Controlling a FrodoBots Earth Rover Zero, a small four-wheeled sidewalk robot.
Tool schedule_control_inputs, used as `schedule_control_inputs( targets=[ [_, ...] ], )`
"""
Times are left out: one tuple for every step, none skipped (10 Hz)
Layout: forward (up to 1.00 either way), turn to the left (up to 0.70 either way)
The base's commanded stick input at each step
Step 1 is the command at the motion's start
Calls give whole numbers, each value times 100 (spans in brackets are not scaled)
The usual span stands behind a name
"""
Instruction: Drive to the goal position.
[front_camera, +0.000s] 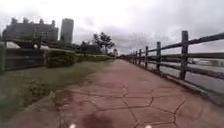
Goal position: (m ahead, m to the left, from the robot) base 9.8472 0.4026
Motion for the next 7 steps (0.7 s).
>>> schedule_control_inputs(
  targets=[
    [70,0],
    [70,0],
    [70,-3],
    [70,-14],
    [70,-33],
    [70,-35],
    [70,-35]
  ],
)
